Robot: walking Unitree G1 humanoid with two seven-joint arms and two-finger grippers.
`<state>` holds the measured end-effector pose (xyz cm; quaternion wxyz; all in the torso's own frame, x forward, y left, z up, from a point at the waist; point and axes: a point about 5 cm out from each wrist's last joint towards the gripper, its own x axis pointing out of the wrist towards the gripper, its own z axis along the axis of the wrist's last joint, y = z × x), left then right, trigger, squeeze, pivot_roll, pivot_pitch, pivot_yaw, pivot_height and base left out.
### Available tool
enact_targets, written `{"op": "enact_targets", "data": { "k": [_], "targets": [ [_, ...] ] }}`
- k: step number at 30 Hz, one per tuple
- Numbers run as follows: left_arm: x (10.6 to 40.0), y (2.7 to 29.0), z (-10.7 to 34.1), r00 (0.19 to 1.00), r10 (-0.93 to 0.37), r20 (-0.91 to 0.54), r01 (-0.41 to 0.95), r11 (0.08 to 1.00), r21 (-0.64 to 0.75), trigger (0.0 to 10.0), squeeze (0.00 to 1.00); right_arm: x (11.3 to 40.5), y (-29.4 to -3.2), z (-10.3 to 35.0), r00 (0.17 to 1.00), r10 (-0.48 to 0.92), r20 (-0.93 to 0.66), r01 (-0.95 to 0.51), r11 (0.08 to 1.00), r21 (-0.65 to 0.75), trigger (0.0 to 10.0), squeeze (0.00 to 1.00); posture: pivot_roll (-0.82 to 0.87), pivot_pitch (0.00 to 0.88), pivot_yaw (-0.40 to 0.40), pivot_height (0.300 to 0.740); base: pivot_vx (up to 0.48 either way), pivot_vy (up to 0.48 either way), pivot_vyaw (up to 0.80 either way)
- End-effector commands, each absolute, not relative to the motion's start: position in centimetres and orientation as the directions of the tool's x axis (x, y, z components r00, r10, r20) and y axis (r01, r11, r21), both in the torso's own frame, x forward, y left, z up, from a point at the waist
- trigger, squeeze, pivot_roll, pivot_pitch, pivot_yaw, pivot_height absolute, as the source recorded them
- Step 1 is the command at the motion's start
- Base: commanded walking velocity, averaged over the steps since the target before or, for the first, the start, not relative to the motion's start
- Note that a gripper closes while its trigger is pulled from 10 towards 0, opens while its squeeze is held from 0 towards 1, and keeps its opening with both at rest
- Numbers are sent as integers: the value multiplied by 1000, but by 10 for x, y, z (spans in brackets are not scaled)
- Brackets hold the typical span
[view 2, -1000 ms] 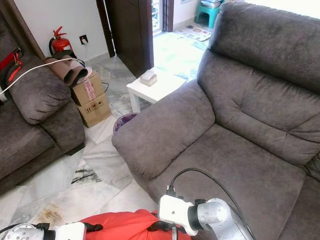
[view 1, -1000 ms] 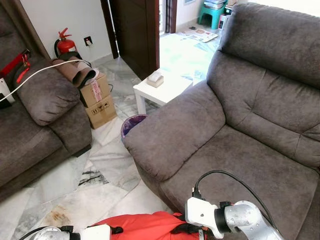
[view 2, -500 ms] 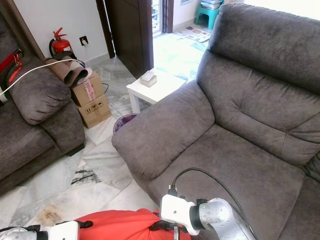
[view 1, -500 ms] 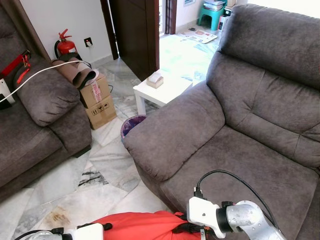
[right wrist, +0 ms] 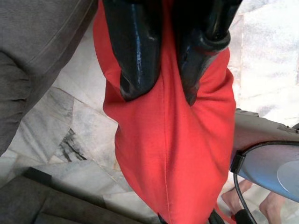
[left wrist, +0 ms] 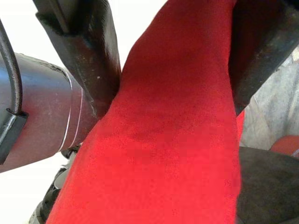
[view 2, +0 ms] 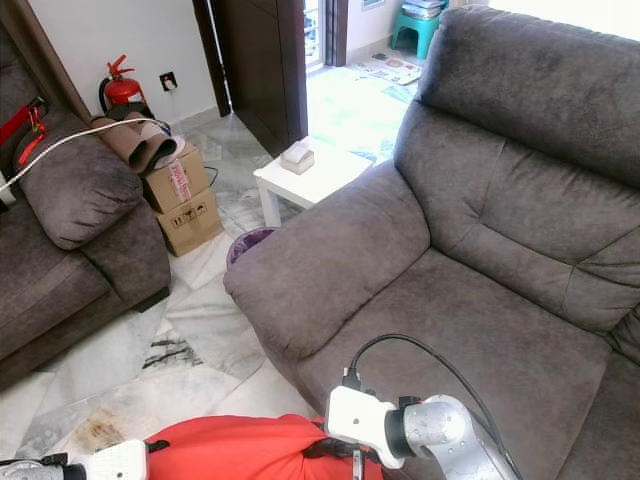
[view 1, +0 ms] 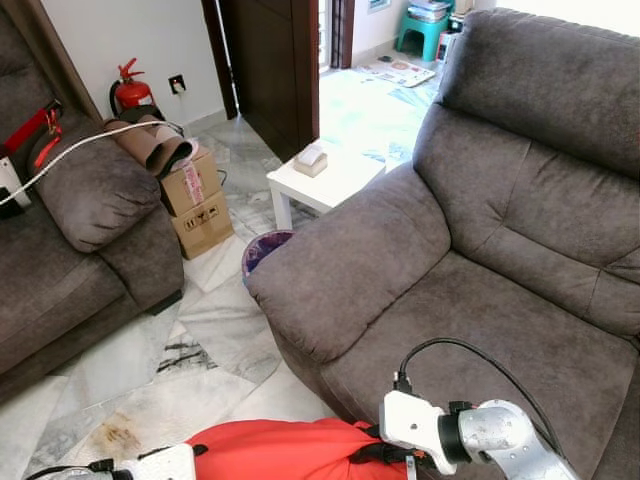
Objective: Move the pillow to the sofa from floor
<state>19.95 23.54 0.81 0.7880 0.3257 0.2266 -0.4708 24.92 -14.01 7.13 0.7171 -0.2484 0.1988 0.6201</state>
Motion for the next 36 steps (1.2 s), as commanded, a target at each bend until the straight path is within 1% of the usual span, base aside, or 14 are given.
{"op": "enact_targets", "data": {
  "k": [1,4,8,9,13,16,17,20,30,32,34,35,36],
  "targets": [
    [193,243,1,433,-560,-706,898,337,284,0,0,257,-134,99,192,848,-493,-975,107,-196,10000,0,63,145,32,740,0,0,0],
    [198,240,3,465,-564,-683,884,345,316,0,0,257,-134,99,199,849,-489,-974,115,-197,10000,0,60,148,34,740,0,0,0],
    [201,238,5,481,-567,-669,875,353,330,0,0,256,-134,99,200,849,-489,-973,116,-198,10000,0,61,150,35,740,0,0,0],
    [205,237,7,506,-568,-650,862,363,354,0,0,255,-133,99,198,850,-489,-974,114,-196,10000,0,63,151,34,740,0,0,0],
    [210,233,9,537,-572,-619,843,376,384,0,0,255,-133,99,198,850,-488,-974,115,-195,10000,0,61,154,34,740,0,0,0],
    [216,228,14,586,-582,-564,810,400,428,0,0,255,-133,99,201,849,-488,-973,118,-197,10000,0,60,156,34,740,0,0,0],
    [216,228,14,586,-582,-564,810,400,428,0,0,255,-133,99,201,849,-488,-973,118,-197,10000,0,60,156,34,740,0,0,0],
    [221,225,18,619,-584,-525,784,428,449,0,0,255,-133,99,202,848,-490,-973,118,-197,10000,0,61,156,33,740,0,0,0],
    [225,218,19,670,-577,-467,742,491,457,0,0,256,-133,97,219,843,-492,-970,133,-204,10000,0,61,155,33,740,0,0,0],
    [229,214,22,701,-571,-428,713,534,455,0,0,256,-135,96,231,841,-490,-968,147,-203,10000,0,60,157,32,740,0,0,0],
    [231,213,24,715,-566,-410,698,555,452,0,0,257,-137,95,237,839,-490,-967,154,-203,10000,0,59,157,32,740,0,0,0],
    [235,212,26,739,-553,-386,673,586,451,0,0,257,-138,95,245,838,-487,-965,164,-204,10000,0,60,157,32,740,0,0,0],
    [235,212,27,745,-549,-380,667,594,450,0,0,257,-138,95,247,838,-487,-965,166,-204,10000,0,60,157,32,740,0,0,0]
  ]
}}
